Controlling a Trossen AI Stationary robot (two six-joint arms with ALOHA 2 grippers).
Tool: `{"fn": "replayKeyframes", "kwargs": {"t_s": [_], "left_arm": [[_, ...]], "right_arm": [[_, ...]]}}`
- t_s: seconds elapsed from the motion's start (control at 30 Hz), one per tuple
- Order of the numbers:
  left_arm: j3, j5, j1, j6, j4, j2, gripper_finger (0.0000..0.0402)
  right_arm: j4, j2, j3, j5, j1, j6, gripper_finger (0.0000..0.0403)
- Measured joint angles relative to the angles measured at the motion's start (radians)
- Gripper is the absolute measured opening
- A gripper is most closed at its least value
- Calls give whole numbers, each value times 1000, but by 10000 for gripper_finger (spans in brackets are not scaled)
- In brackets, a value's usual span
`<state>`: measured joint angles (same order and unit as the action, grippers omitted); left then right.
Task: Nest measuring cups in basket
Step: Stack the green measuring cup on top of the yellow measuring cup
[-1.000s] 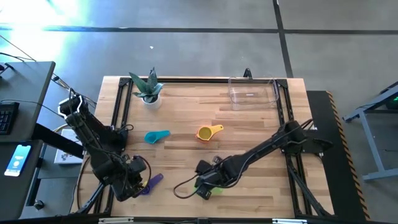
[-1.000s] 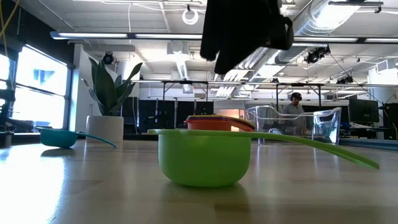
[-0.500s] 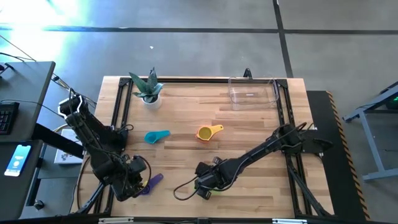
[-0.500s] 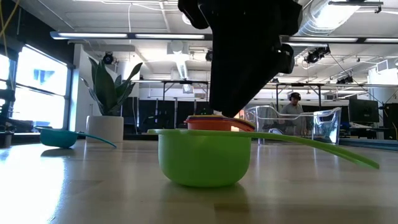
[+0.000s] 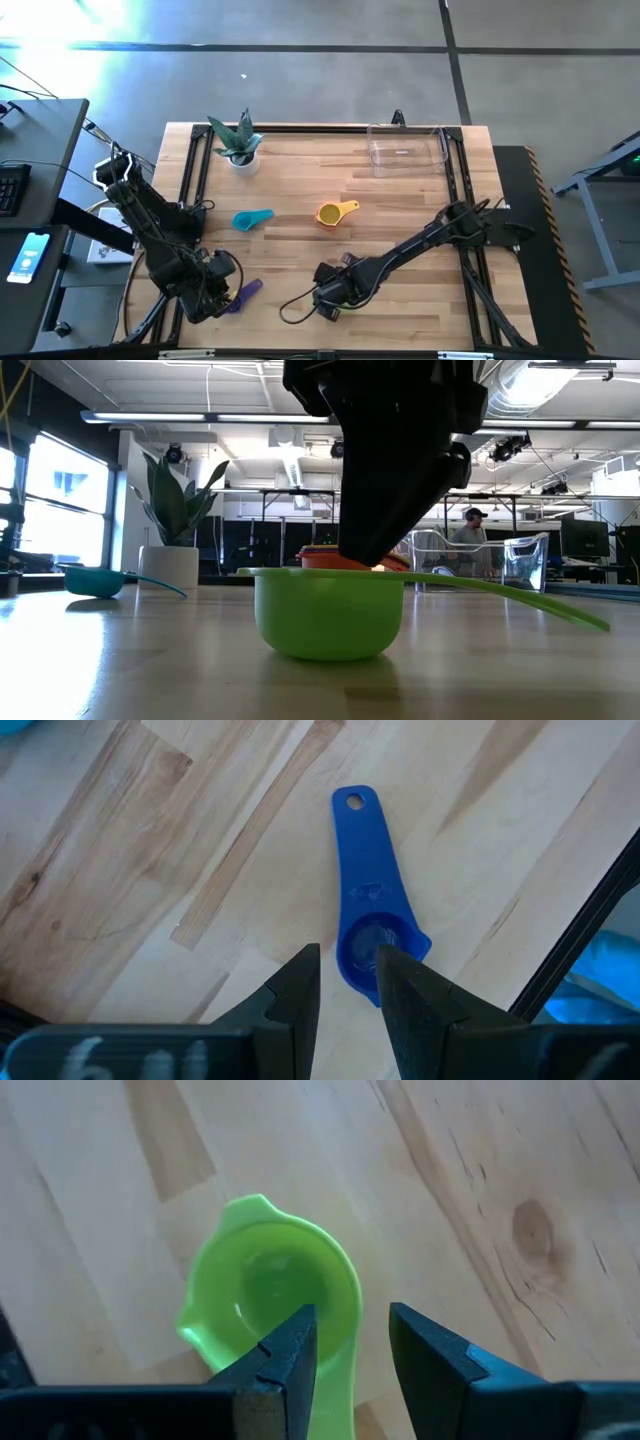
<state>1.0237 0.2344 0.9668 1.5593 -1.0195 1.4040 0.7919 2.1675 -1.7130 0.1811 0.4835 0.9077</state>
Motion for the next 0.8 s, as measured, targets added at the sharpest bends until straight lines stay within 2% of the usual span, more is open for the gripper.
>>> {"fn": "replayKeyframes", "kwargs": {"t_s": [0.47,0.63,0.8], "left_arm": [[1,0,0,-17,-1,0,90],[1,4,0,-18,-2,0,90],[1,4,0,-20,-2,0,90]], "right_arm": [[-1,34,0,-6,-6,19,112],[5,49,0,-35,-12,29,74],[5,51,0,-59,-13,34,13]]}}
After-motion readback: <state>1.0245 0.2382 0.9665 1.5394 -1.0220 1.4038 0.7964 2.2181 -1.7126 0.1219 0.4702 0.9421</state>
